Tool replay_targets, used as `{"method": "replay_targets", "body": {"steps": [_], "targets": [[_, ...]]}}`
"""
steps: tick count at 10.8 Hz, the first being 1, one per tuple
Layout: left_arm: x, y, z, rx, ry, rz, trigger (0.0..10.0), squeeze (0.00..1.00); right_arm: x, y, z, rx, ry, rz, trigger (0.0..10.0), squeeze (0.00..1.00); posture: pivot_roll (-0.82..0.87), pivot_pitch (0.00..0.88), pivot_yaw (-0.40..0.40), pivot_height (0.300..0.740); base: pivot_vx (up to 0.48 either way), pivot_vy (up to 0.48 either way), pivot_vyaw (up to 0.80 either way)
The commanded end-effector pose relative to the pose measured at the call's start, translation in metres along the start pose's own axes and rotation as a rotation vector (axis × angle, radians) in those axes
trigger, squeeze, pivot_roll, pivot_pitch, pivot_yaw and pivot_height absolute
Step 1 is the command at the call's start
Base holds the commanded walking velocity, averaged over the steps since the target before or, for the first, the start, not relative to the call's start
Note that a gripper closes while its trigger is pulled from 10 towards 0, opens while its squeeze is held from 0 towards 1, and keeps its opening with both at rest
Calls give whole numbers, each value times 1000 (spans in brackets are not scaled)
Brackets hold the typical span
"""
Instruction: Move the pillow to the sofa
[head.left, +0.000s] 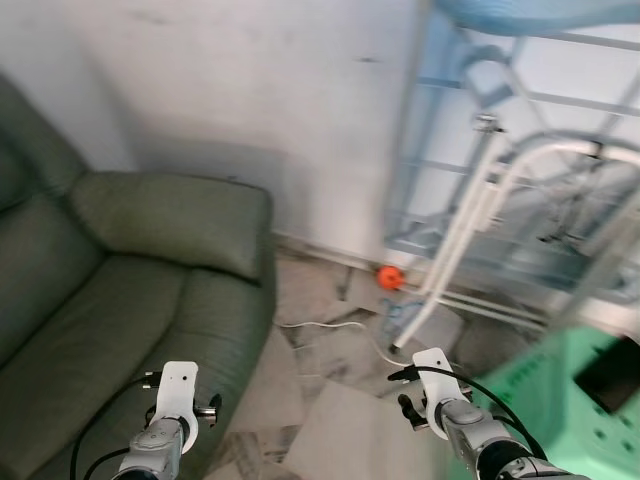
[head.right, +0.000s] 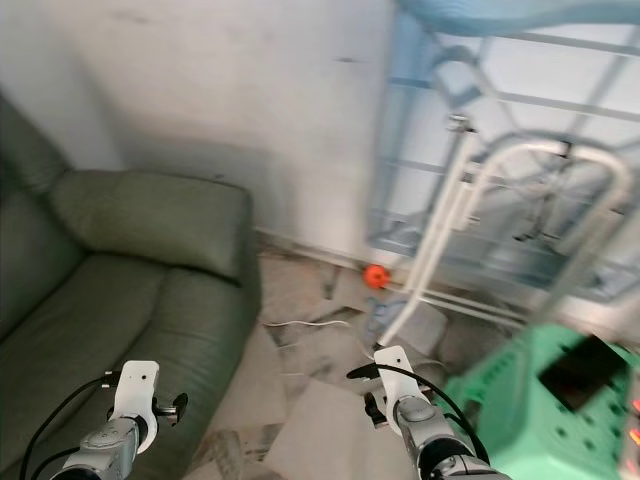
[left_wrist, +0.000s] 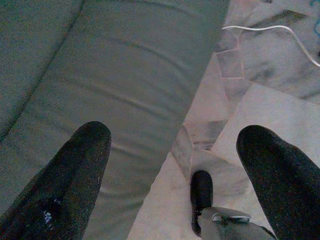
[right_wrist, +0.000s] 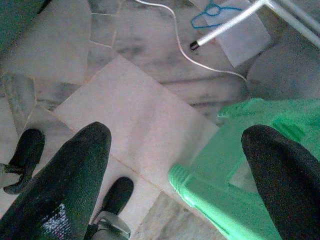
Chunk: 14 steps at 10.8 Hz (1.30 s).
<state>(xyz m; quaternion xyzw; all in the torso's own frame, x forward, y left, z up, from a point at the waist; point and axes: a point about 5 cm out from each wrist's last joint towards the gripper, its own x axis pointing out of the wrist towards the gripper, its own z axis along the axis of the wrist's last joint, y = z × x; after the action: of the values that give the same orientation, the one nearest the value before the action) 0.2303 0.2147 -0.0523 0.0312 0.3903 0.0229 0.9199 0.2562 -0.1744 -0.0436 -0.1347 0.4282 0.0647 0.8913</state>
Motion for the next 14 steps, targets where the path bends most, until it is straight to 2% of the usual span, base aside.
{"method": "replay_targets", "body": {"steps": [1, 7, 9, 10, 12, 14], "targets": [[-1, 2, -3, 25, 8, 6, 10000, 0, 0, 2, 0, -15, -3, 12, 10000, 0, -7, 0, 17, 740, 0, 0, 800], [0, 1, -1, 62, 4, -1, 10000, 0, 0, 4, -2, -67, 5, 21, 10000, 0, -2, 0, 14, 740, 0, 0, 800], [0, 4, 0, 94, 8, 46, 10000, 0, 0, 4, -4, -87, 8, 23, 10000, 0, -1, 0, 14, 740, 0, 0, 800], [0, 6, 1, 85, 5, 56, 10000, 0, 0, 4, -4, -86, 8, 23, 10000, 0, -2, 0, 15, 740, 0, 0, 800], [0, 8, 10, -10, -51, 31, 10000, 0, 0, 4, -4, -94, 7, 24, 10000, 0, -4, 0, 14, 740, 0, 0, 800], [1, 4, 12, -11, -60, 9, 10000, 0, 0, 4, -5, -103, 9, 24, 10000, 0, -6, 0, 15, 740, 0, 0, 800]]}}
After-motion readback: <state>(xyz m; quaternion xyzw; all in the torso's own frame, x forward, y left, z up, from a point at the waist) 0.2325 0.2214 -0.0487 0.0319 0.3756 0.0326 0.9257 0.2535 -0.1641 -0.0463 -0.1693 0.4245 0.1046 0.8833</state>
